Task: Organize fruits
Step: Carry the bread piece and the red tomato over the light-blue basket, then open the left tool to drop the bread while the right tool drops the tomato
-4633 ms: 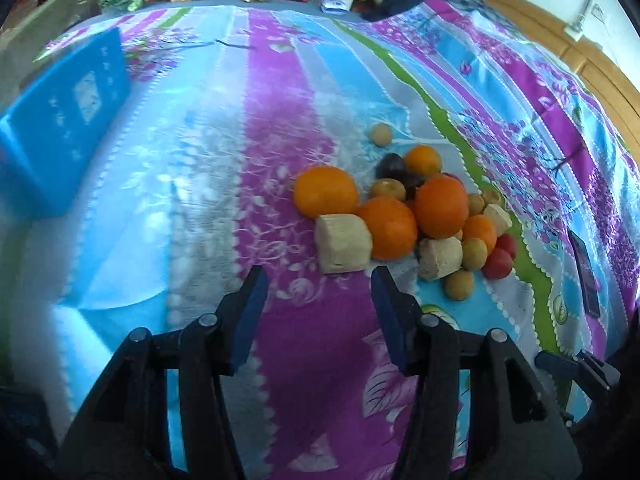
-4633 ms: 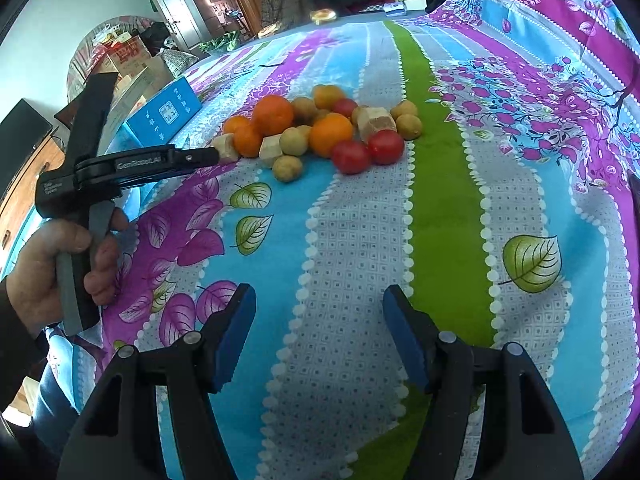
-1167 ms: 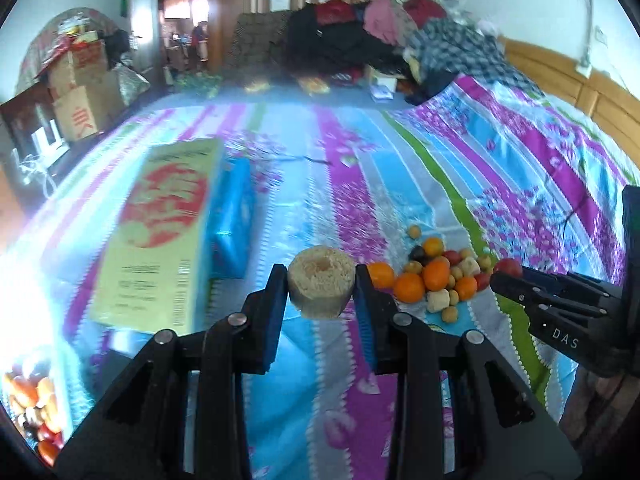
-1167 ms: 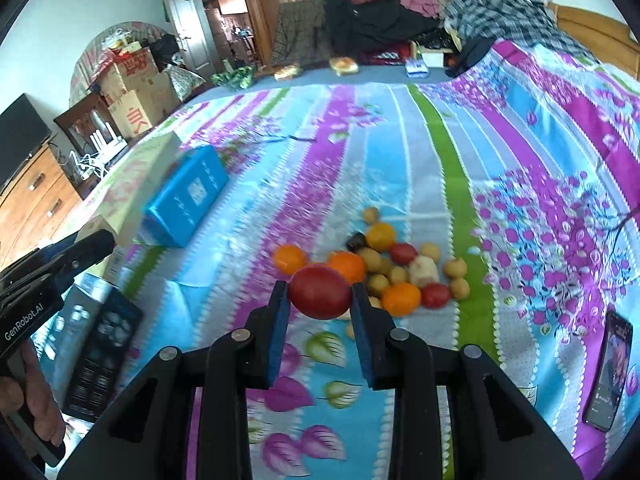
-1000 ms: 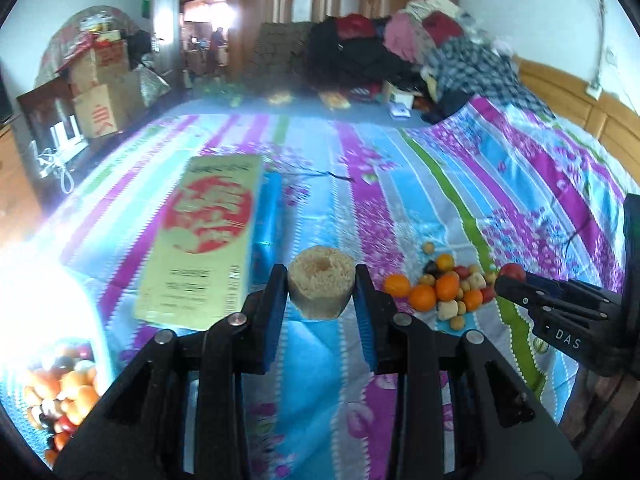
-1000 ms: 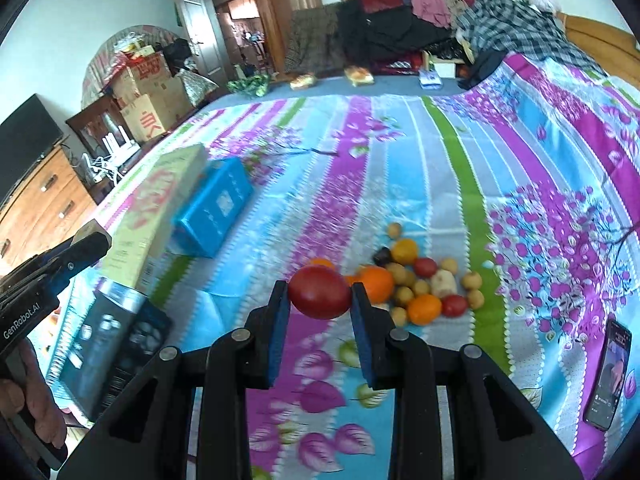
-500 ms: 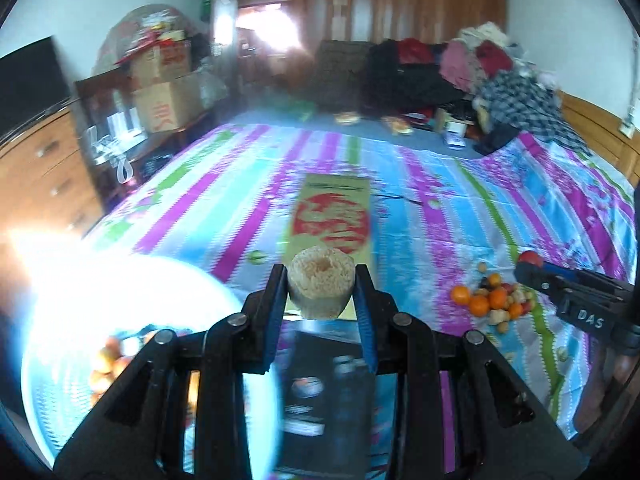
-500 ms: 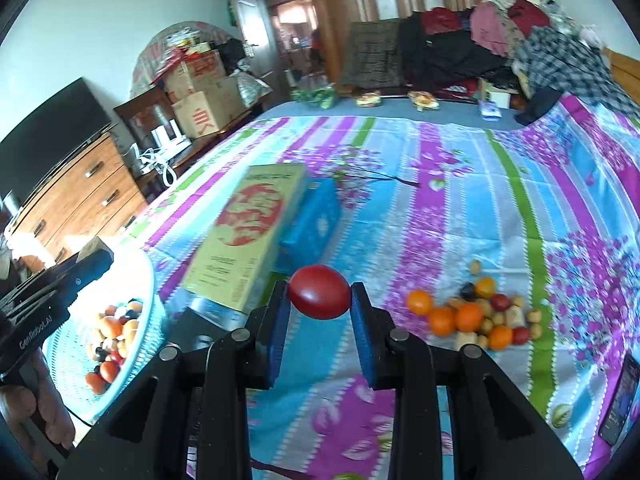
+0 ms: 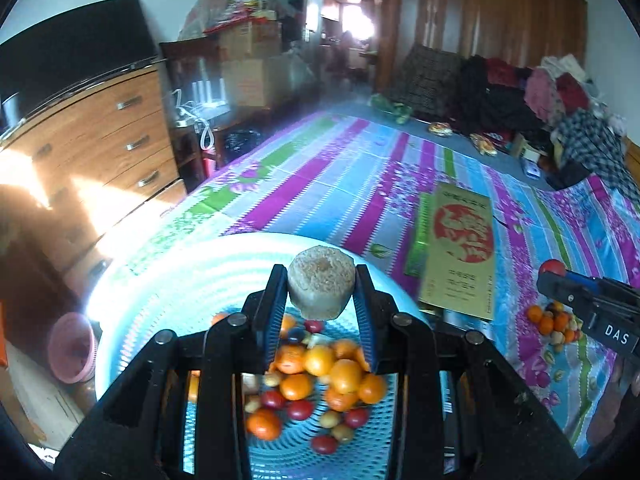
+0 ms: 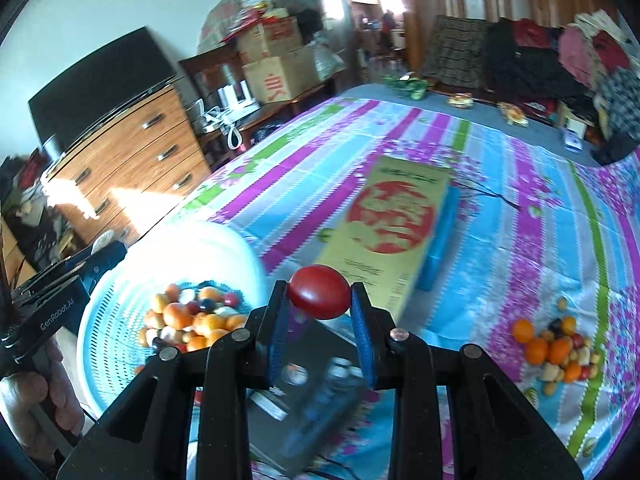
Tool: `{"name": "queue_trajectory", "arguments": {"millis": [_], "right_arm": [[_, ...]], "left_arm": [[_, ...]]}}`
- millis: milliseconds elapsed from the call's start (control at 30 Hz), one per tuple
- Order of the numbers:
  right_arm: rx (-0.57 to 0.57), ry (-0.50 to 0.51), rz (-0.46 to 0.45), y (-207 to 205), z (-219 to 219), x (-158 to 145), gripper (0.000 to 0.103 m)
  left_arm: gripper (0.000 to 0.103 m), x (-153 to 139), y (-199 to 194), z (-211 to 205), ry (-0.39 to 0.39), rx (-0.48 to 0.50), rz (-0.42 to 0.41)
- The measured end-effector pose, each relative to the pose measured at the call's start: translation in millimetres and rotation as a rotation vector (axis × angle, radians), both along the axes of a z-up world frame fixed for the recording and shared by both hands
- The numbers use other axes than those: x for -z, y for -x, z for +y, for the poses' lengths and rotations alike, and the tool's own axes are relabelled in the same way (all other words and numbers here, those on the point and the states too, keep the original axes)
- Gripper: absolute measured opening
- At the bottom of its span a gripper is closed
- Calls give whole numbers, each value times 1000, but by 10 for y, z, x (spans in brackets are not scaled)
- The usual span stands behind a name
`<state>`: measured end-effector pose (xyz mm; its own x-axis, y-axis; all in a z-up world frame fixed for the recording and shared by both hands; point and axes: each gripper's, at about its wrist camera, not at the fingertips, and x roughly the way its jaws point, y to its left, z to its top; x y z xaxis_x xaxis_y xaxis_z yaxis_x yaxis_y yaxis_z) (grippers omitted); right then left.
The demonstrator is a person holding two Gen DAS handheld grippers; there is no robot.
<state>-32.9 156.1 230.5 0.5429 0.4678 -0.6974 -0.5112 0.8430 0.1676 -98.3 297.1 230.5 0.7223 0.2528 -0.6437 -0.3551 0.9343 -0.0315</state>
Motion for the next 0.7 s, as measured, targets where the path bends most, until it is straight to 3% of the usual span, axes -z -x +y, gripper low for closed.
{"name": "queue_trajectory", "arguments": {"millis": [367, 700], "right_arm": [[-102, 44, 38, 32, 826, 58, 34], [-148, 71, 80, 16, 1168, 151, 34]], "left_arm": [[34, 92, 258, 714, 36, -150, 15], [34, 220, 254, 839, 67, -135, 54]]}}
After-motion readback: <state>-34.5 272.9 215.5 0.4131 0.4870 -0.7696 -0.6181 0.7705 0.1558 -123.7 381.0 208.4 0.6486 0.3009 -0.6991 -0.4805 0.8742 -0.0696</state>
